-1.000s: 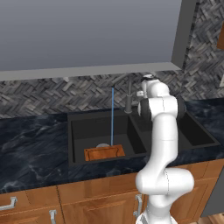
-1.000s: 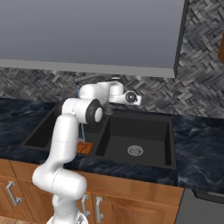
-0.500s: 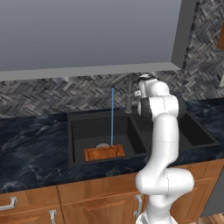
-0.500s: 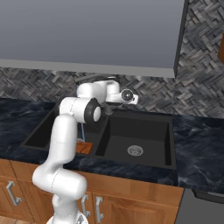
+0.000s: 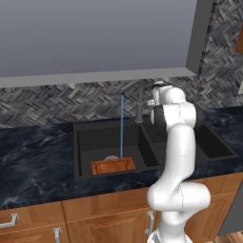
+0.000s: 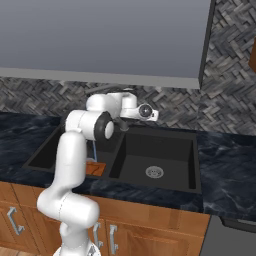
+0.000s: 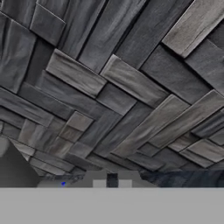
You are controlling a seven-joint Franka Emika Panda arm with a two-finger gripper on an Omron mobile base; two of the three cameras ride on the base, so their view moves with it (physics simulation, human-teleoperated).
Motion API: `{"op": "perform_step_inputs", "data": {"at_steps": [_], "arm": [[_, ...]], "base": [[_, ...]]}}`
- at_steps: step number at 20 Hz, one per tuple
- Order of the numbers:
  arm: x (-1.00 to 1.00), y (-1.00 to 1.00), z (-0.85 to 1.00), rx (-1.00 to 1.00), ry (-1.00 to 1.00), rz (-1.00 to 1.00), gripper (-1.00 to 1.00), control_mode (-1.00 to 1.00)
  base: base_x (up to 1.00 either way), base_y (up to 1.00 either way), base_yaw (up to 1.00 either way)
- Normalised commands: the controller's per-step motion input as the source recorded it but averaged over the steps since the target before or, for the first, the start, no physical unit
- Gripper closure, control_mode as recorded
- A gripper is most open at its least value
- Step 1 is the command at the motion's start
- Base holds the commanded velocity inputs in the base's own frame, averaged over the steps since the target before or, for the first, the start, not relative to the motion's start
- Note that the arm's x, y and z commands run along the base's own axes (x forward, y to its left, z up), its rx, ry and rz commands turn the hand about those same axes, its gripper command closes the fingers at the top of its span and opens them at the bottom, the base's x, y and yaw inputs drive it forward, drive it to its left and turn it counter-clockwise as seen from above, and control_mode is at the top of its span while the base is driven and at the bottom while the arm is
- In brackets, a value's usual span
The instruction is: Turn on the sink faucet with hot water and rinse the cutting board for ten seconds, then turn off the faucet. Push the cutting board to reach the water if necessary.
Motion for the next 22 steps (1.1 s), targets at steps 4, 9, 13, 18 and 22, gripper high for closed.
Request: {"op": "perform_step_inputs", "data": {"at_steps": [4,9,13,18,22], "arm": [[-0.2,-0.24,0.33,0.0,0.02,0.0,1.0,-1.0],[-0.09,-0.18,0.48,0.01,0.06,0.0,1.0,-1.0],[-0.15,-0.22,0.51,0.02,0.06,0.0,1.0,-1.0],[-0.26,-0.14,0.39,0.0,0.09,0.0,1.0,-1.0],[-0.39,-0.07,0.07,0.0,0.18,0.0,1.0,-1.0]], "base": [[0.0,0.0,0.0],[0.0,0.0,0.0],[0.0,0.0,0.0],[0.0,0.0,0.0],[0.0,0.0,0.0]]}}
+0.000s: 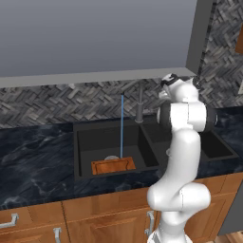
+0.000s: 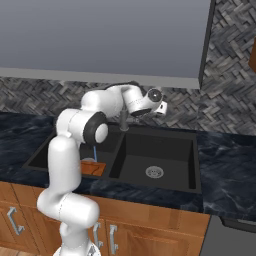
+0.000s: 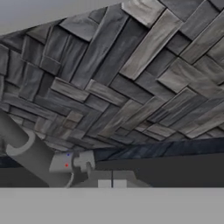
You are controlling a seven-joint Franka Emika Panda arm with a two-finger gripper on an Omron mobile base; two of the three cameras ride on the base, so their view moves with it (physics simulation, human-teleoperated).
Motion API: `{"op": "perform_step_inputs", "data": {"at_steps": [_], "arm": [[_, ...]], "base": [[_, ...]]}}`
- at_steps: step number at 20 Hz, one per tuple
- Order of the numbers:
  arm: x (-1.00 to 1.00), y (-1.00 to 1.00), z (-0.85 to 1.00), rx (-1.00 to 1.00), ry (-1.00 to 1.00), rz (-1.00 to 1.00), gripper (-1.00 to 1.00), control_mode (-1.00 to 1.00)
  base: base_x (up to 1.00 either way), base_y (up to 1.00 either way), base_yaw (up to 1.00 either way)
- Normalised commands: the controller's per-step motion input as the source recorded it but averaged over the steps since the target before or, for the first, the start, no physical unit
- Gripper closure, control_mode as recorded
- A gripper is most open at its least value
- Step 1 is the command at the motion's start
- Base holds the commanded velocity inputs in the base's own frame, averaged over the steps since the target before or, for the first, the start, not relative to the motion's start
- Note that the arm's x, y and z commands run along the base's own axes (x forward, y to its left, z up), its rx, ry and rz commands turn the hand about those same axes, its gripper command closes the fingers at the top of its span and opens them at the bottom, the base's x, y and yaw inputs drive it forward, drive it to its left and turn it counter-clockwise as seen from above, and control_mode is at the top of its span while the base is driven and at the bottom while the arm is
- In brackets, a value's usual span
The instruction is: Turn on the sink faucet with hot water and rinse the cutting board for ten seconds, then turn off the faucet. Push the cutting board to reach the water if necessary.
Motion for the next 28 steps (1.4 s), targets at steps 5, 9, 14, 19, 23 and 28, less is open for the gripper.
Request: {"op": "perform_step_inputs", "data": {"at_steps": [5,9,14,19,23,28], "arm": [[-0.22,0.0,0.0,0.01,0.26,0.0,1.0,-1.0],[-0.03,0.0,0.0,0.03,0.17,0.01,1.0,-1.0],[0.0,0.0,-0.01,0.07,0.02,0.02,1.0,-1.0],[0.0,0.0,-0.13,0.09,0.0,0.06,1.0,-1.0],[0.0,0.0,-0.2,0.08,0.0,0.08,1.0,-1.0],[0.0,0.0,-0.28,0.01,0.0,0.08,1.0,-1.0]], "base": [[0.0,0.0,0.0],[0.0,0.0,0.0],[0.0,0.0,0.0],[0.0,0.0,0.0],[0.0,0.0,0.0],[0.0,0.0,0.0]]}}
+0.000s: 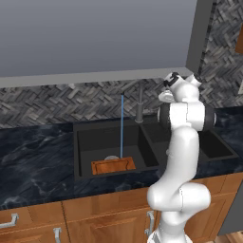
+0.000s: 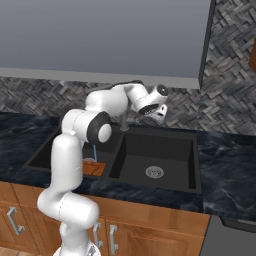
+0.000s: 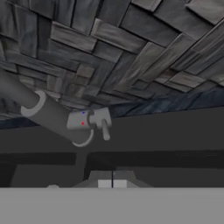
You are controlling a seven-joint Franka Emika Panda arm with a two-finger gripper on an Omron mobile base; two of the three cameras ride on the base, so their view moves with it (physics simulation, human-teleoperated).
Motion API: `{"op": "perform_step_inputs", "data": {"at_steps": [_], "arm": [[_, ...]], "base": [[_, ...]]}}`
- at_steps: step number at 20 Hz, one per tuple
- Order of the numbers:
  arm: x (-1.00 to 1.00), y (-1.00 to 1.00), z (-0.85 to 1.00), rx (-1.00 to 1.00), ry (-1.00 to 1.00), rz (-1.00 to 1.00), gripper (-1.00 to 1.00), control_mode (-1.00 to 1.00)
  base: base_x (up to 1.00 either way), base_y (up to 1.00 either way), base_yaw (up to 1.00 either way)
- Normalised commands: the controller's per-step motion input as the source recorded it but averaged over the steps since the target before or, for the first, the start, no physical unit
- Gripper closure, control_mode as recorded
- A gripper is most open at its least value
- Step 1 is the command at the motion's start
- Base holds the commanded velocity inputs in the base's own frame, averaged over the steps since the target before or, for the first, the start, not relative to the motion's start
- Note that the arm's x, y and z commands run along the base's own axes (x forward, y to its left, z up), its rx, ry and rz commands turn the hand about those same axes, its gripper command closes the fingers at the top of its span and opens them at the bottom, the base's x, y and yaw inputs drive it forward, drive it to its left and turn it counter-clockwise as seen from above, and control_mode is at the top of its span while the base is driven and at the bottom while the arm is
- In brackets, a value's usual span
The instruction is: Turn on the sink faucet with hot water and rinse the cutting board for ten seconds, then turn off the faucet. Push the cutting board to reach the water if necessary.
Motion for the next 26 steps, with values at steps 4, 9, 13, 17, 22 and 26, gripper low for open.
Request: {"op": "perform_step_inputs", "data": {"at_steps": [4,9,13,17,22,26], "arm": [[0.02,0.0,-0.21,0.0,0.0,0.07,1.0,-1.0],[0.15,0.0,-0.14,0.01,0.0,0.07,1.0,-1.0],[0.18,0.0,-0.06,0.0,-0.02,0.06,1.0,-1.0],[0.18,0.0,0.0,0.0,0.0,0.03,1.0,-1.0],[0.12,0.0,0.0,0.0,0.0,0.02,1.0,-1.0],[0.13,0.0,0.0,0.0,0.0,0.0,1.0,-1.0]], "base": [[0.0,0.0,0.0],[0.0,0.0,0.0],[0.0,0.0,0.0],[0.0,0.0,0.0],[0.0,0.0,0.0],[0.0,0.0,0.0]]}}
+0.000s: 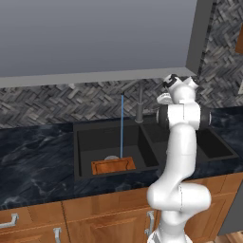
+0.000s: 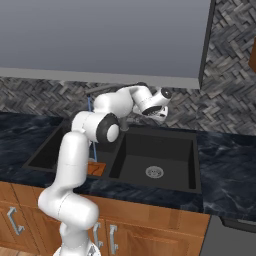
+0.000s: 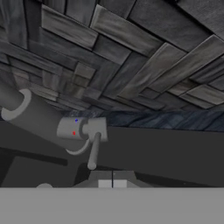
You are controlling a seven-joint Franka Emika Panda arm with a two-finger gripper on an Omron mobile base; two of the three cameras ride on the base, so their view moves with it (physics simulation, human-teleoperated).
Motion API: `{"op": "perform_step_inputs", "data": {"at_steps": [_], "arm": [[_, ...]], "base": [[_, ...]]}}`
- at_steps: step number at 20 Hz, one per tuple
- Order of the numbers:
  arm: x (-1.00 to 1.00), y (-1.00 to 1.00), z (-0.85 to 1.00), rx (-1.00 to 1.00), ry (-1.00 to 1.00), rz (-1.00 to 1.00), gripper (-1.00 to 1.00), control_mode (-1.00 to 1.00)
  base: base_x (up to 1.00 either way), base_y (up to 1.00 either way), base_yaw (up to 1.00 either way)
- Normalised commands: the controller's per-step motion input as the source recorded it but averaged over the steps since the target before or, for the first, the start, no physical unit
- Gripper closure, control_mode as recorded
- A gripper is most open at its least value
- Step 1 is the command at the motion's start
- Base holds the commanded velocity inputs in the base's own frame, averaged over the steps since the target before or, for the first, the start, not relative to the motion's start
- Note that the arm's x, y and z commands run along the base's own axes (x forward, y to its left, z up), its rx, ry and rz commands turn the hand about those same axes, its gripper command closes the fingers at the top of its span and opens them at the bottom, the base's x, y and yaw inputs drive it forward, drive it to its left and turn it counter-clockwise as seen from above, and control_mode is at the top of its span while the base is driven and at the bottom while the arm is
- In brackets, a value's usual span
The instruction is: Turn on the sink faucet with hot water and rinse the cutting board for ten seconds, then turn off the faucet. Push the cutting board to reach the water if necessary.
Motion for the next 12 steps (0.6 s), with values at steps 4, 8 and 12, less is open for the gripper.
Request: {"op": "perform_step_inputs", "data": {"at_steps": [4,8,12], "arm": [[0.02,0.0,0.0,0.0,0.0,0.0,1.0,-1.0],[0.0,0.0,0.0,0.0,0.0,0.0,1.0,-1.0],[0.0,0.0,0.0,0.0,0.0,0.0,1.0,-1.0]], "base": [[0.0,0.0,0.0],[0.0,0.0,0.0],[0.0,0.0,0.0]]}}
